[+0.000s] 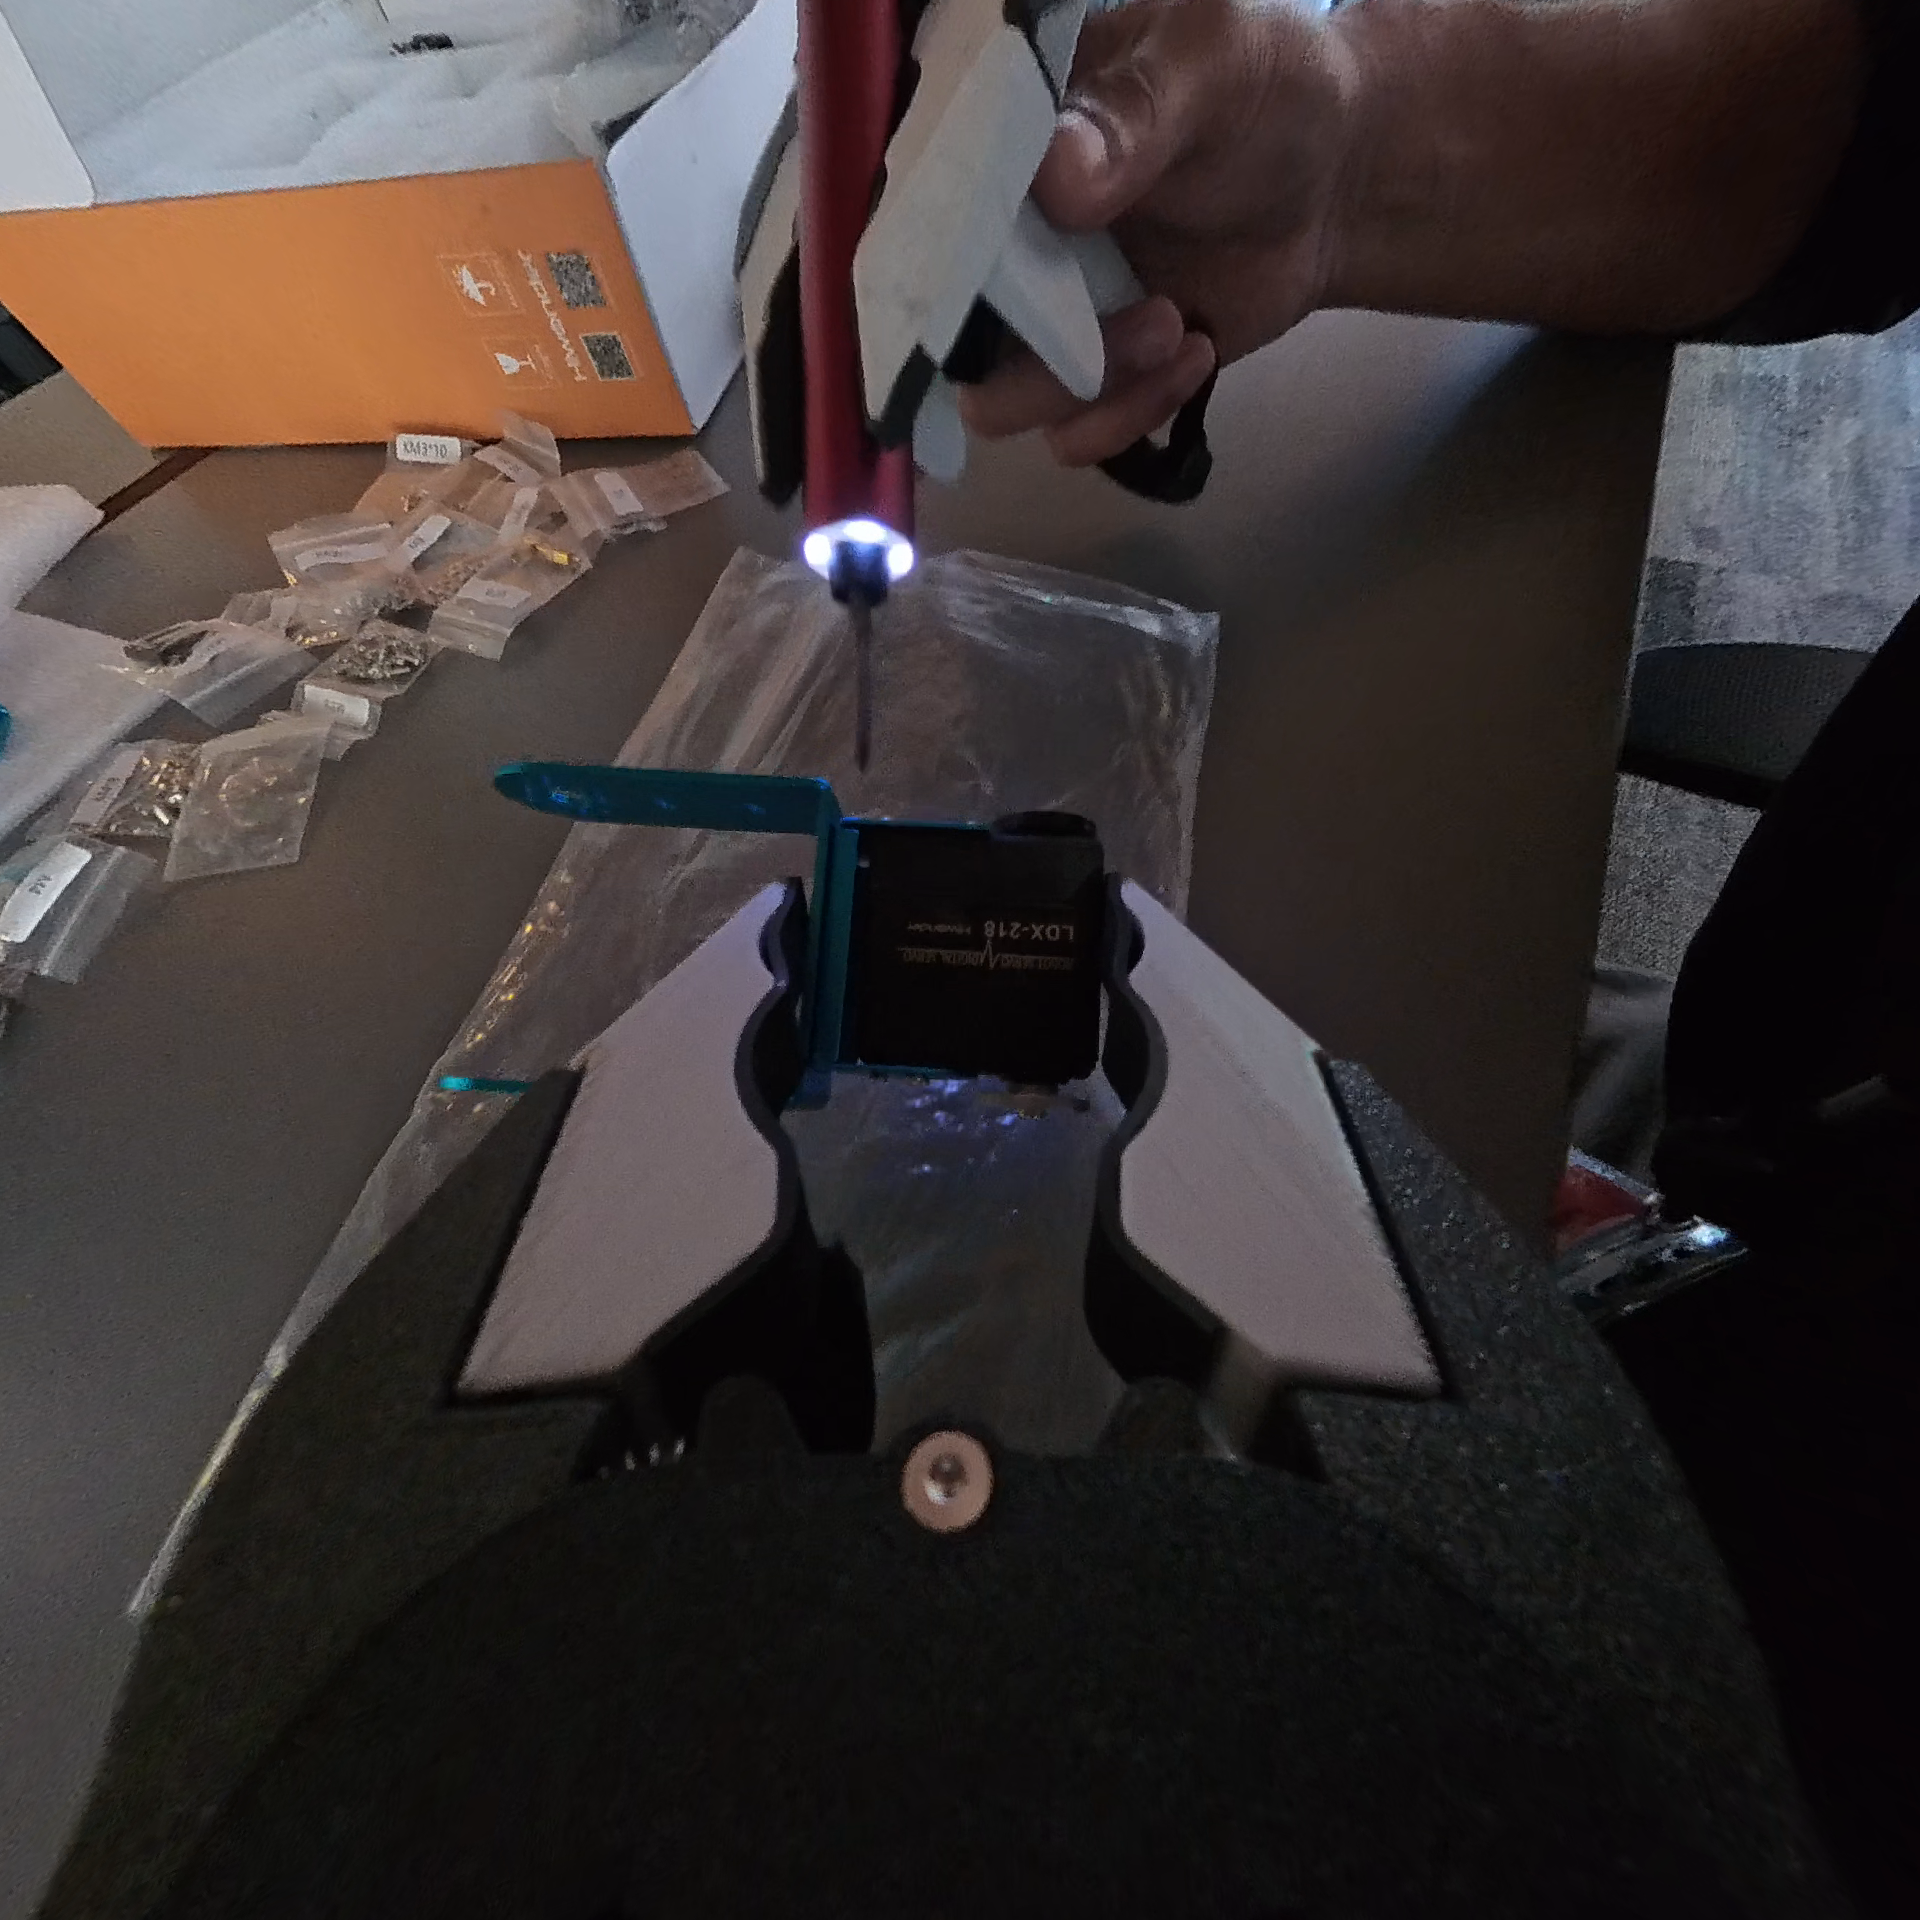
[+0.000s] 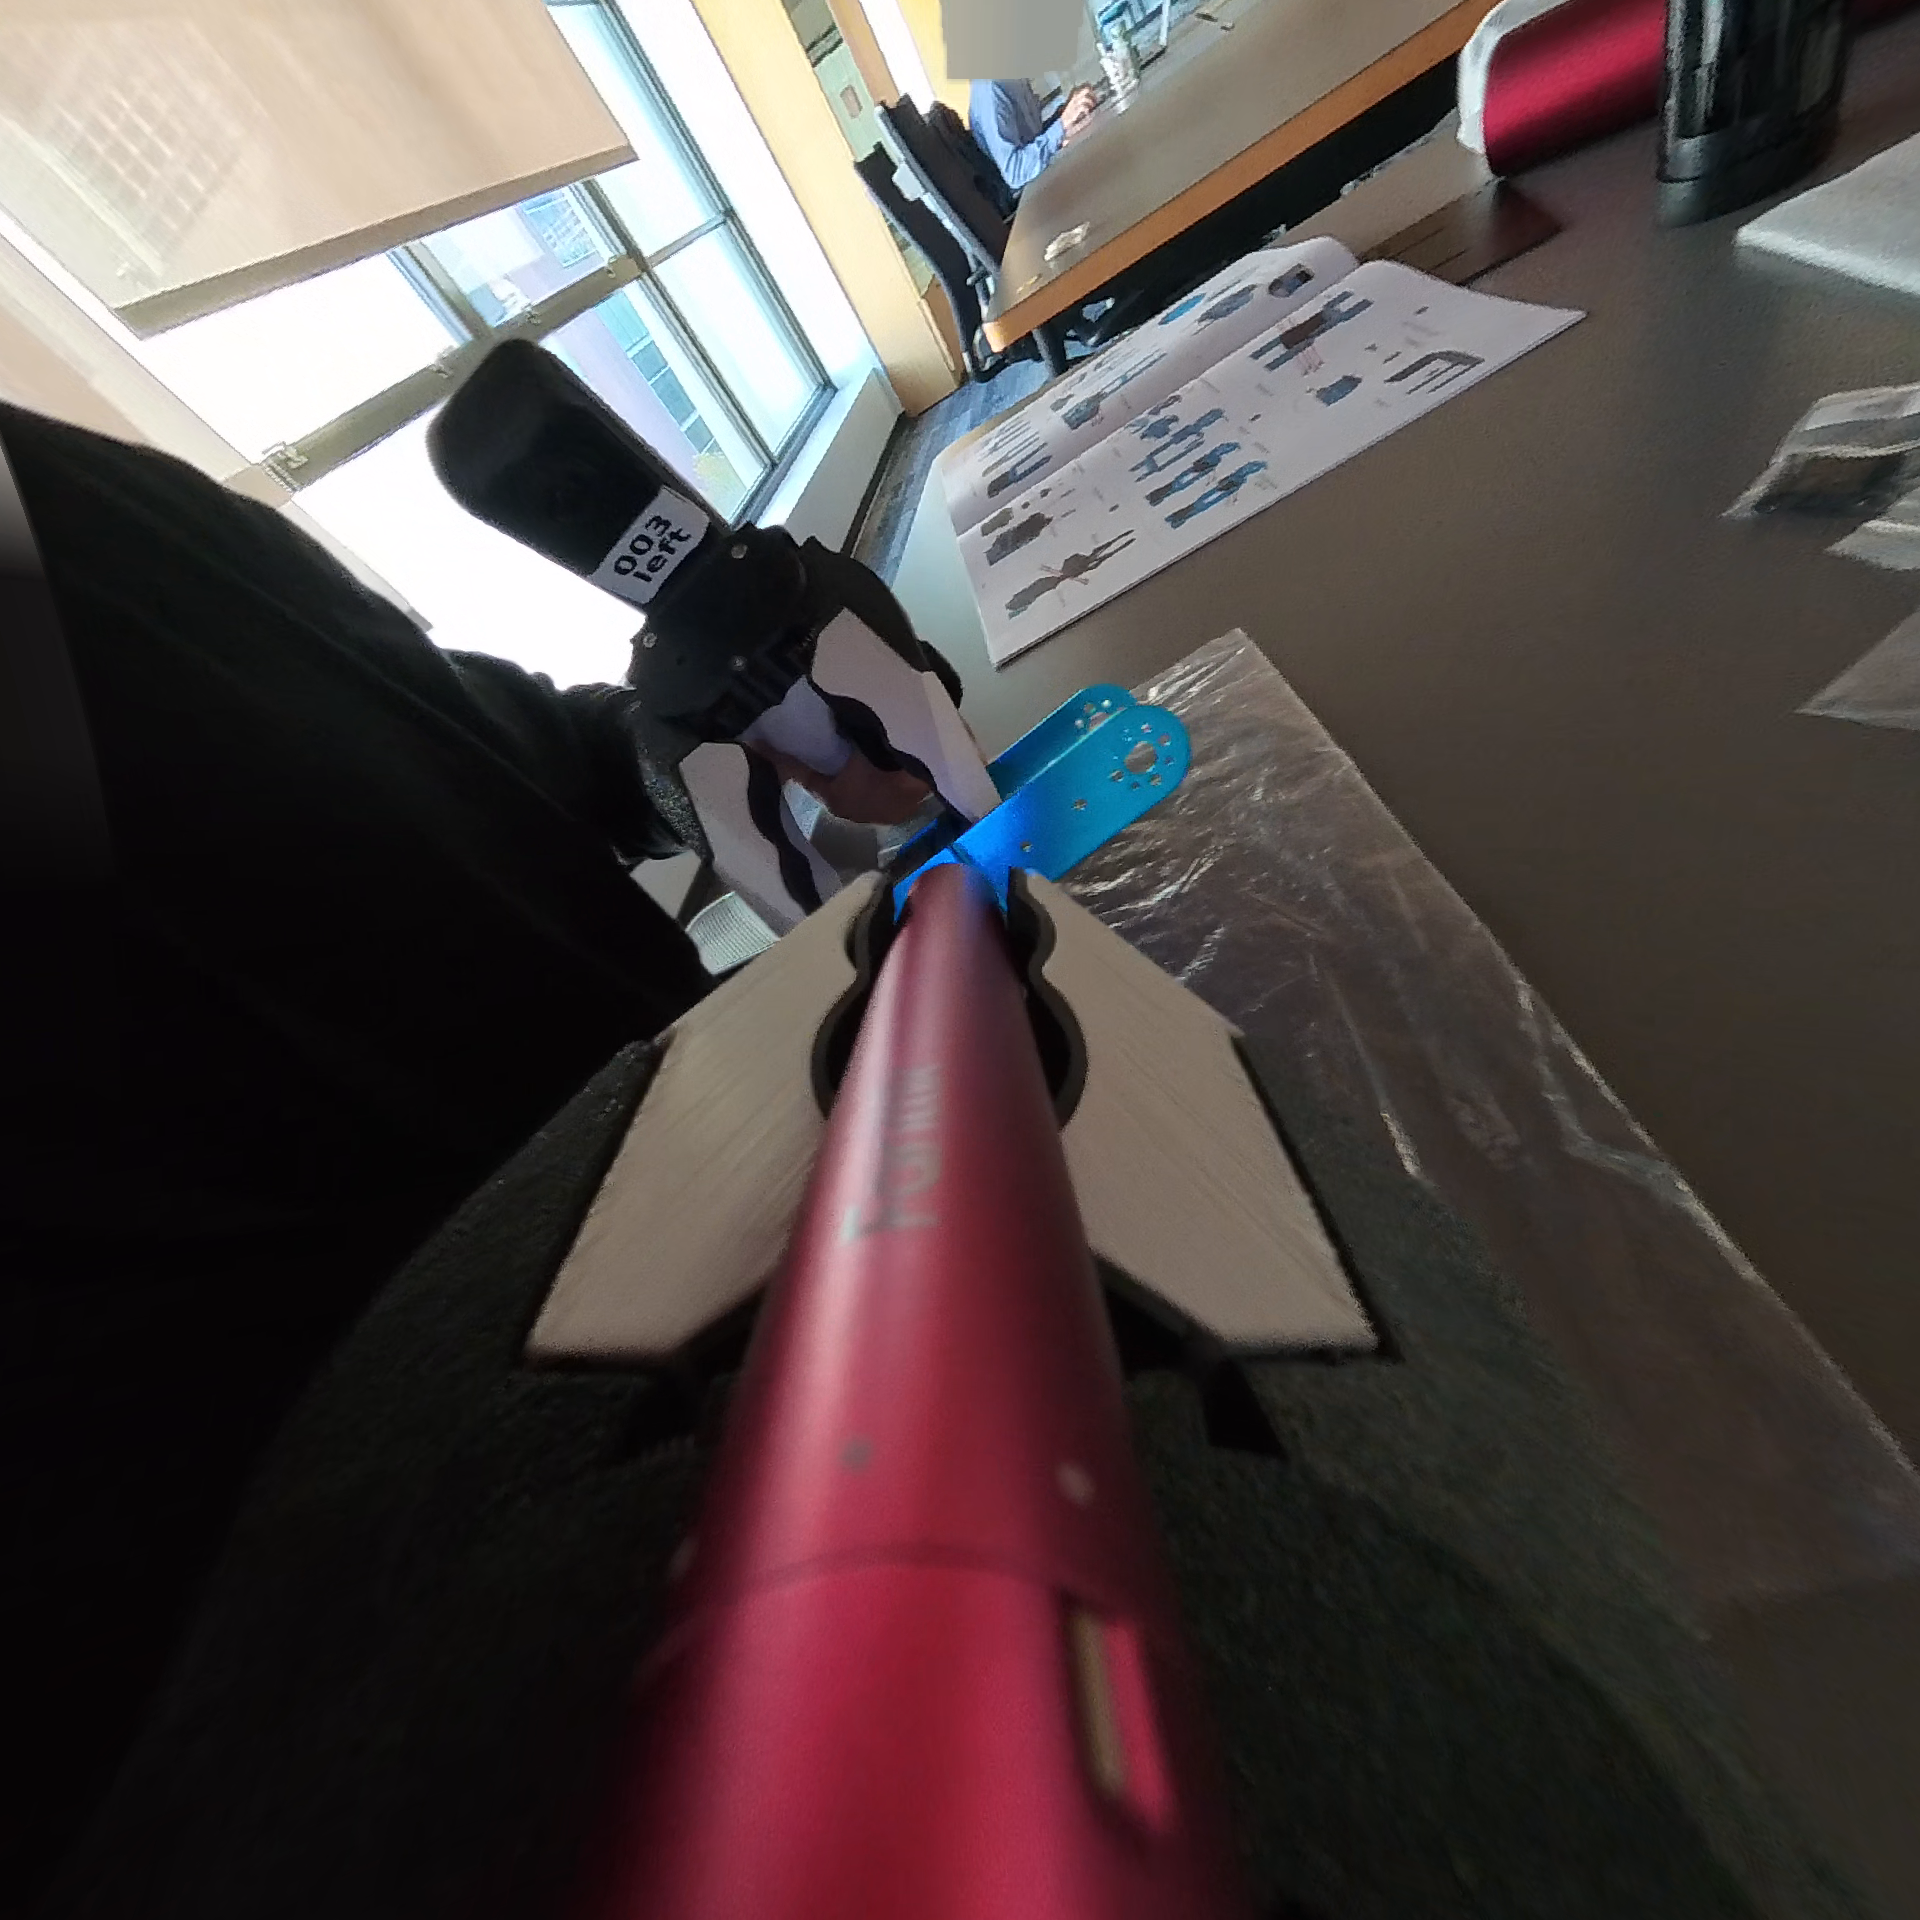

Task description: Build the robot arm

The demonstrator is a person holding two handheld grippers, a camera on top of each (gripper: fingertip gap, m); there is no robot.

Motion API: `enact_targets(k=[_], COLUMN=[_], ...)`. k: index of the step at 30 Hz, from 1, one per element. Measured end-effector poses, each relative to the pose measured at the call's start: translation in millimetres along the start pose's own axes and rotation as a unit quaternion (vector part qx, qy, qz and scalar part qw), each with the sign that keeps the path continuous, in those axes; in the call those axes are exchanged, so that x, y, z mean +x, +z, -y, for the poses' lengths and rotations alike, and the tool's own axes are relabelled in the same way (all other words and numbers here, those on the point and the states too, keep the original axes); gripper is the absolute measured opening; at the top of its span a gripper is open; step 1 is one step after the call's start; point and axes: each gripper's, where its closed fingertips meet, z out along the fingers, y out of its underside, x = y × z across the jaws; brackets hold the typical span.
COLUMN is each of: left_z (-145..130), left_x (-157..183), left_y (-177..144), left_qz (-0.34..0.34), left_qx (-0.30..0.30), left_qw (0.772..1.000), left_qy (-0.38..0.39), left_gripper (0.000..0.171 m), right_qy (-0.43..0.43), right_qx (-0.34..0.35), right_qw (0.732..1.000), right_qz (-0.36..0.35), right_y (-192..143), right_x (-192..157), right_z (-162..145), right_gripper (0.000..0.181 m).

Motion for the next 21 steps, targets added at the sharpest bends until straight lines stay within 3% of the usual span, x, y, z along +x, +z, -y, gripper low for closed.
enact_targets(k=[8,15,18,21], left_z=[-43,-48,-49,-48], left_x=[-18,-21,-19,-20], left_y=[6,14,15,14], left_qz=[-0.033,-0.06,-0.066,-0.06], left_qx=[-0.172,-0.198,-0.19,-0.174], left_qw=[0.984,0.978,0.979,0.983], left_qy=[0.033,0.032,0.016,0.009], left_gripper=[0.055,0.055,0.055,0.057], right_qy=[-0.065,-0.123,-0.222,-0.299], right_qx=[-0.015,-0.045,-0.119,-0.239], right_qw=[0.993,0.976,0.93,0.857], right_qz=[-0.101,-0.172,-0.267,-0.345], right_y=[-32,-55,-74,-95], right_x=[32,43,51,45], right_z=[10,14,11,3], right_gripper=[0.021,0.021,0.022,0.022])
